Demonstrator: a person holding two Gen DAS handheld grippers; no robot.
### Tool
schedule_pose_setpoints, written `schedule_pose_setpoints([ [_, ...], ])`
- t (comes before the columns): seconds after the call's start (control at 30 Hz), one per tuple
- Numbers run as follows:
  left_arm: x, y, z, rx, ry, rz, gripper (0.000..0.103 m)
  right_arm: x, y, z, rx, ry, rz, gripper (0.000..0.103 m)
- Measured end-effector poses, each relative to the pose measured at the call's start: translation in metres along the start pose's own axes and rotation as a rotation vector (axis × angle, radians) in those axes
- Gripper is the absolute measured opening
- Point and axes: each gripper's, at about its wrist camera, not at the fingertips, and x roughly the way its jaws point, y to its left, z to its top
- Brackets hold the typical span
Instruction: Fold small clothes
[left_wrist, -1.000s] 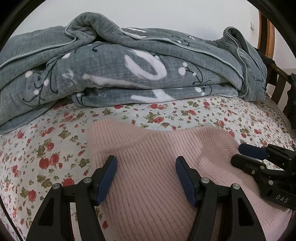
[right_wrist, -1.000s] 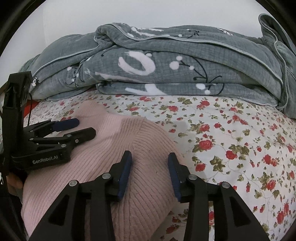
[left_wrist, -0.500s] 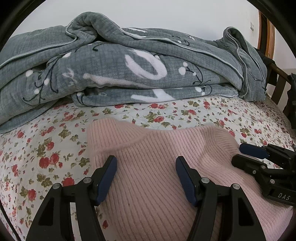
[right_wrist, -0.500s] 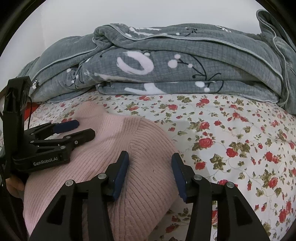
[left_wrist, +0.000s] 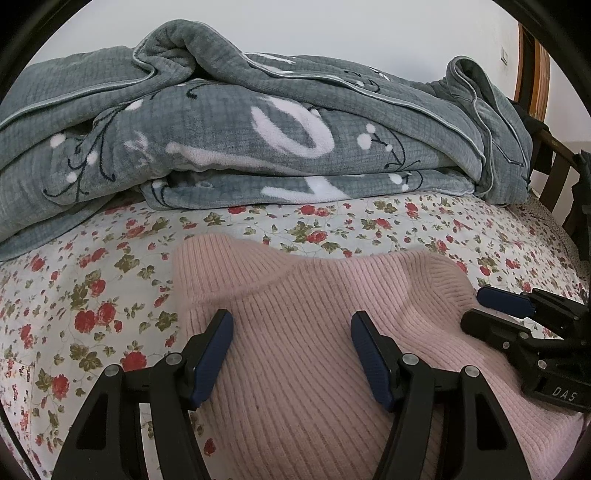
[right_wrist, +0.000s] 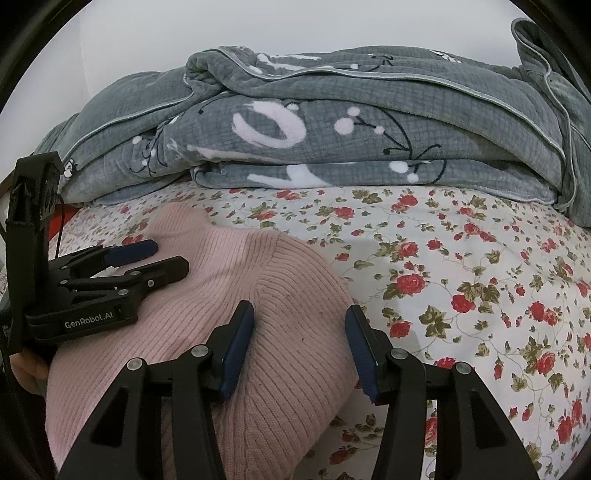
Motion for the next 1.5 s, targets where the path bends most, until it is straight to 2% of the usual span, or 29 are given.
schedule_pose_setpoints([
  [0.8, -0.004, -0.003, -0.001, 0.003, -0.013, 0.001, 0.065, -0.006, -0.002, -0.001, 0.016, -0.029, -0.010, 0.053],
  [0.97, -0.012, 0.000, -0.002, -0.007, -0.051, -0.037, 0.067, -0.024, -0.011, 0.006, 0.054, -0.059, 0.024, 0.053],
  [1.1, -0.018, -0.001, -0.002, -0.004, -0.083, -0.058, 0.068, -0.056, -0.017, 0.015, 0.083, -0.079, 0.033, 0.054],
  [1.3, -0.034, -0.001, -0.002, -0.017, -0.157, -0.062, 0.068, -0.106, -0.016, -0.016, 0.147, -0.068, 0.133, 0.054],
  [1.4, -0.050, -0.003, -0.002, -0.015, -0.194, -0.066, 0.068, -0.103, -0.002, -0.034, 0.131, -0.013, 0.135, 0.054],
  [1.47, -0.065, -0.006, -0.003, -0.006, -0.222, -0.058, 0.068, -0.095, 0.003, -0.043, 0.142, 0.000, 0.113, 0.044],
  [1.5, -0.075, -0.007, -0.005, -0.004, -0.236, -0.042, 0.068, -0.093, 0.005, -0.047, 0.153, -0.008, 0.119, 0.024],
])
